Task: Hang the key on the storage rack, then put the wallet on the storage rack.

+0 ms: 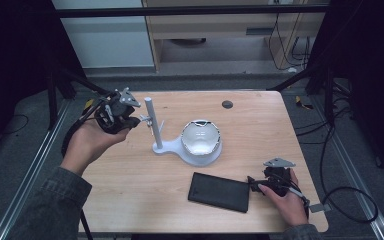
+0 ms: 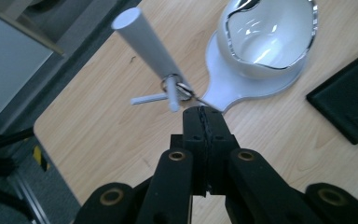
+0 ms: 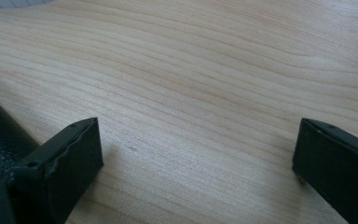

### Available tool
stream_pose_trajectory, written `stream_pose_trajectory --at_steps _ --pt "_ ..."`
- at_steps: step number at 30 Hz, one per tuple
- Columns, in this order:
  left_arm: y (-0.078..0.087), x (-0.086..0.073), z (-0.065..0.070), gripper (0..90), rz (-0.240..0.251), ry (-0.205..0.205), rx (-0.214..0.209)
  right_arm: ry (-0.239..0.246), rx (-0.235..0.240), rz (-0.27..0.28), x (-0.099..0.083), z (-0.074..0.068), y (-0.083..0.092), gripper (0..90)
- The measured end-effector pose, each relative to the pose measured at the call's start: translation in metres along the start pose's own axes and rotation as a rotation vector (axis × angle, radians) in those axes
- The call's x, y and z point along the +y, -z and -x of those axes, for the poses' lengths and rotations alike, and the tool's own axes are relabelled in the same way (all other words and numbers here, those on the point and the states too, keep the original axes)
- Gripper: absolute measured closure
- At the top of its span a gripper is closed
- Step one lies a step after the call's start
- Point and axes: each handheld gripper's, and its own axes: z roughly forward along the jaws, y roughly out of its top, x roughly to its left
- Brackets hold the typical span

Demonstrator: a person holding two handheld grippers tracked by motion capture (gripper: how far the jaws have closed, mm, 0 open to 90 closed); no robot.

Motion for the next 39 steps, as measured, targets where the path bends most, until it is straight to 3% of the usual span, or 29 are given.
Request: stream_pose_trajectory --at_steps 5,11,14,18,23,25,28,33,39 --pt "-0.005 -0.006 0.018 90.0 0.029 -0.029 -0.044 0.001 -0.02 0.064 0.007 0.003 0.011 6.6" --pt "-0.015 -0.012 0.045 89.5 0.062 -0.06 -0.099 0.016 -0.022 0.055 0.007 0.001 0.011 6.8" --pt "-0.018 -0.012 0.052 88.4 0.071 -0.07 -0.113 0.017 -0.023 0.046 0.007 0.0 0.01 6.6" --pt "-0.03 -0.023 0.073 87.3 0.129 -0.051 -0.16 0.011 -0.02 0.051 0.006 0.001 0.011 6.4" --pt "-0.044 -0.038 0.091 85.6 0.153 -0.047 -0.211 0.012 -0.023 0.058 0.007 0.003 0.012 6.1" --pt "-0.053 -0.044 0.098 85.0 0.162 -0.041 -0.237 -0.009 -0.014 0.058 0.007 0.003 0.013 5.9" --pt "-0.073 -0.051 0.108 85.0 0.144 -0.048 -0.261 -0.007 0.004 0.072 0.005 0.001 0.018 5.0" --pt "-0.099 -0.055 0.114 89.3 0.131 -0.025 -0.278 0.014 0.019 0.093 0.003 -0.001 0.023 4.7" --pt "-0.116 -0.058 0.129 89.4 0.102 -0.03 -0.291 0.013 0.015 0.122 0.004 0.002 0.03 6.0"
